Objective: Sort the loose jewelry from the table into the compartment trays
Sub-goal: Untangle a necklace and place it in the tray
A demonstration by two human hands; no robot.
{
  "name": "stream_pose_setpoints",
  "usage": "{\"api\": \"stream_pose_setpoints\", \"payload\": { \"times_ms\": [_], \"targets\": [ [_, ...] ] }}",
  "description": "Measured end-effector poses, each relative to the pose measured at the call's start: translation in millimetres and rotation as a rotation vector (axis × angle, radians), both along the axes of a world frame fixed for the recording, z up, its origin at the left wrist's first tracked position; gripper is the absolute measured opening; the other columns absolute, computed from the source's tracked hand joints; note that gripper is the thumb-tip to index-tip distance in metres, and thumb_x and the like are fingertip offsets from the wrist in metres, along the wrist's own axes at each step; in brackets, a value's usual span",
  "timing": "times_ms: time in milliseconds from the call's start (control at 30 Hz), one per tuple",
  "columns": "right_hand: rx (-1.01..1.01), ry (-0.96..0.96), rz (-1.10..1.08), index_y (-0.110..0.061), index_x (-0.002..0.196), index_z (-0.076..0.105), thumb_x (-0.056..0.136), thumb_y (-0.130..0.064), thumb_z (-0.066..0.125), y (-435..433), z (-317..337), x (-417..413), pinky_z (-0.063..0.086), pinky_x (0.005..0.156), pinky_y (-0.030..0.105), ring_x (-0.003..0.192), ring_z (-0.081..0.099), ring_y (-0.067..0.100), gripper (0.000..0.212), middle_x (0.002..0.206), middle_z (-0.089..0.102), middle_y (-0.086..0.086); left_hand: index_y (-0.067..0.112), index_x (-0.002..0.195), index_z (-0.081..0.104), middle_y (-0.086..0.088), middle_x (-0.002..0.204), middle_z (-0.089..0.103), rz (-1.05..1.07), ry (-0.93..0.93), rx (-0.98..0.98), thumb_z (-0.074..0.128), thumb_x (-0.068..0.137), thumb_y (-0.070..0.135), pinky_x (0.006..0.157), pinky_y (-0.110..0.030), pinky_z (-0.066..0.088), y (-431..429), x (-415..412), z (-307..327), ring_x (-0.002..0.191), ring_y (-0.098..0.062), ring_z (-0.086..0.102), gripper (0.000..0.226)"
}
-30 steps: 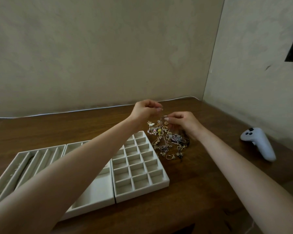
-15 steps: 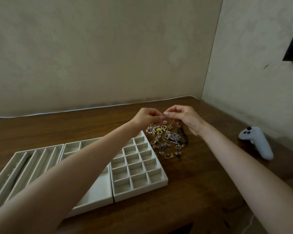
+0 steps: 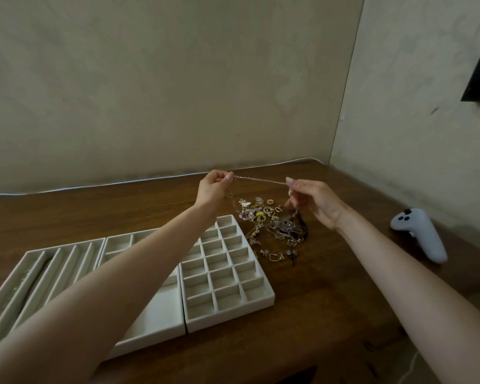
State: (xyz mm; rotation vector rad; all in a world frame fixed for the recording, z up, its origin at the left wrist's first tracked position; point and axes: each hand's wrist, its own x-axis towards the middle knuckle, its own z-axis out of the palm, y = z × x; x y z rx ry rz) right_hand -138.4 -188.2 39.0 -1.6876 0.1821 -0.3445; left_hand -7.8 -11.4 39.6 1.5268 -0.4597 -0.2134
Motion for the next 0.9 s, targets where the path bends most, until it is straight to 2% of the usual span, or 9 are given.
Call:
{"api": "stream_pose_setpoints", "payload": {
  "times_ms": [100, 233, 333, 500, 633, 733, 833, 900],
  "targets": [
    [0.161, -0.099, 0.016, -0.01, 0.093, 0.064, 0.091, -0.018, 0.055, -4.9, 2.6, 1.1, 0.047, 0.06, 0.024, 0.061, 0.053, 0.012, 0.012, 0.064, 0.053, 0.0, 0.01, 0.093, 0.056, 0.0, 0.081, 0.064, -0.046, 0.046, 0.004, 0.05, 0.096, 0.02, 0.057, -0.019, 0.047, 1.3, -0.6, -3.3, 0.069, -0.01, 0.059, 0.011],
    [0.201, -0.179, 0.01, -0.012, 0.106, 0.066, 0.093, -0.008, 0.051, -6.3, 6.3, 6.2, 0.038, 0.046, 0.018, 0.056, 0.046, 0.009, 0.02, 0.067, 0.053, 0.0, 0.01, 0.092, 0.054, -0.002, 0.077, 0.066, -0.1, 0.079, 0.033, 0.049, 0.097, 0.019, 0.07, -0.03, 0.05, -1.9, -3.2, -8.1, 0.071, -0.015, 0.061, 0.011],
    [0.151, -0.196, -0.02, -0.012, 0.112, 0.066, 0.095, -0.008, 0.049, -4.6, 10.1, 9.2, 0.029, 0.039, 0.016, 0.049, 0.04, 0.009, 0.024, 0.067, 0.054, 0.001, 0.008, 0.097, 0.053, -0.003, 0.079, 0.064, -0.139, 0.067, 0.115, 0.047, 0.098, 0.018, 0.073, -0.03, 0.052, -4.5, -7.0, -9.2, 0.071, -0.013, 0.061, 0.012],
    [-0.006, -0.202, -0.1, -0.012, 0.103, 0.069, 0.093, -0.003, 0.051, -0.8, 21.1, 11.5, 0.026, 0.042, 0.015, 0.05, 0.038, 0.006, 0.023, 0.067, 0.053, 0.002, 0.006, 0.099, 0.055, -0.004, 0.08, 0.063, -0.187, -0.016, 0.251, 0.057, 0.092, 0.02, 0.079, -0.033, 0.053, -3.0, -10.7, -12.0, 0.072, -0.014, 0.06, 0.016],
    [-0.279, -0.236, -0.352, -0.012, 0.096, 0.071, 0.092, -0.003, 0.053, 4.8, 31.8, 13.7, 0.034, 0.043, 0.009, 0.045, 0.045, 0.0, 0.02, 0.069, 0.059, 0.001, 0.009, 0.09, 0.059, -0.007, 0.079, 0.063, -0.197, -0.121, 0.31, 0.06, 0.09, 0.021, 0.07, -0.027, 0.052, 3.4, -9.6, -17.3, 0.069, -0.013, 0.06, 0.012],
    [-0.396, -0.296, -0.465, -0.013, 0.099, 0.069, 0.092, -0.002, 0.054, 8.1, 38.2, 16.5, 0.042, 0.052, 0.008, 0.054, 0.054, -0.003, 0.02, 0.075, 0.062, 0.0, 0.005, 0.09, 0.058, -0.009, 0.074, 0.065, -0.179, -0.036, 0.22, 0.053, 0.094, 0.018, 0.061, -0.024, 0.054, 9.6, -9.5, -17.5, 0.063, -0.014, 0.064, 0.014],
    [-0.379, -0.32, -0.479, -0.011, 0.103, 0.068, 0.091, -0.004, 0.057, 11.8, 43.1, 20.2, 0.052, 0.06, 0.015, 0.064, 0.06, 0.007, 0.018, 0.08, 0.065, 0.001, 0.003, 0.091, 0.057, -0.011, 0.076, 0.068, -0.188, 0.08, 0.133, 0.049, 0.096, 0.016, 0.054, -0.022, 0.054, 16.6, -13.5, -15.7, 0.06, -0.013, 0.067, 0.016],
    [-0.349, -0.338, -0.495, -0.009, 0.099, 0.07, 0.091, -0.007, 0.059, 16.1, 47.6, 22.5, 0.052, 0.061, 0.015, 0.064, 0.062, 0.004, 0.014, 0.077, 0.067, 0.0, 0.005, 0.091, 0.059, -0.007, 0.08, 0.069, -0.192, 0.097, 0.143, 0.048, 0.097, 0.017, 0.055, -0.021, 0.054, 21.7, -15.6, -16.6, 0.062, -0.01, 0.067, 0.018]
  ]
}}
